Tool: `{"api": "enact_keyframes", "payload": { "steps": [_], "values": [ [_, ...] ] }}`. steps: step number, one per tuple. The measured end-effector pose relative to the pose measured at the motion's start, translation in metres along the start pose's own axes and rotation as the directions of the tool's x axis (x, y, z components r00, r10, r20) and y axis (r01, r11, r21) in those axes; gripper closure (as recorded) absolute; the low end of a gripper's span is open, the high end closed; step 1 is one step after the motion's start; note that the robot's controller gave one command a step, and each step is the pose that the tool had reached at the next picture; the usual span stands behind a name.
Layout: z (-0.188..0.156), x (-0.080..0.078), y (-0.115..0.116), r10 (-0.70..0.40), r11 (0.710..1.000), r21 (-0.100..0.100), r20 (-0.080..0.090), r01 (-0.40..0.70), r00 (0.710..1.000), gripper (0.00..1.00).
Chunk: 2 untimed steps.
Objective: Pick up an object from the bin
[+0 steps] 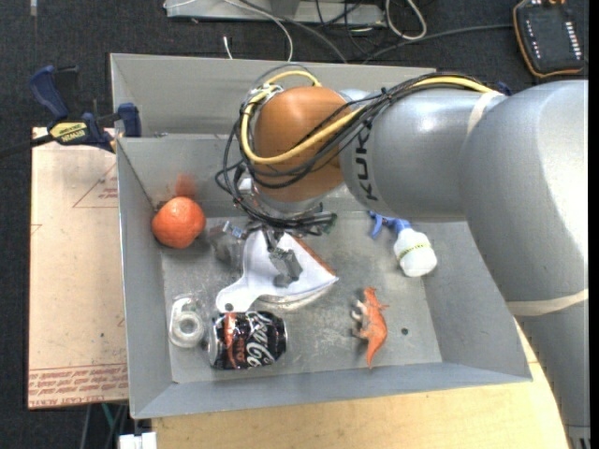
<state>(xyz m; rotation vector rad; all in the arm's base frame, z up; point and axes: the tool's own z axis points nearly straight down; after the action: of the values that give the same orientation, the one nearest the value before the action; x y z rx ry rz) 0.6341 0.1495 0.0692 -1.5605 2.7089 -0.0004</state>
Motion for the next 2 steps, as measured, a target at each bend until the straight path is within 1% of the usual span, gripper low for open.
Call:
{"api": "enact_keyframes", "payload": {
  "steps": [1, 2],
  "values": [
    [-0.0026, 0.0186, 0.0521, 0.119, 0.993, -0.008, -0.006, -0.119, 0.993, 1.0],
    [-0.0026, 0.0186, 0.0521, 0.119, 0.993, -0.008, -0.006, -0.119, 0.993, 1.0]
  ]
}}
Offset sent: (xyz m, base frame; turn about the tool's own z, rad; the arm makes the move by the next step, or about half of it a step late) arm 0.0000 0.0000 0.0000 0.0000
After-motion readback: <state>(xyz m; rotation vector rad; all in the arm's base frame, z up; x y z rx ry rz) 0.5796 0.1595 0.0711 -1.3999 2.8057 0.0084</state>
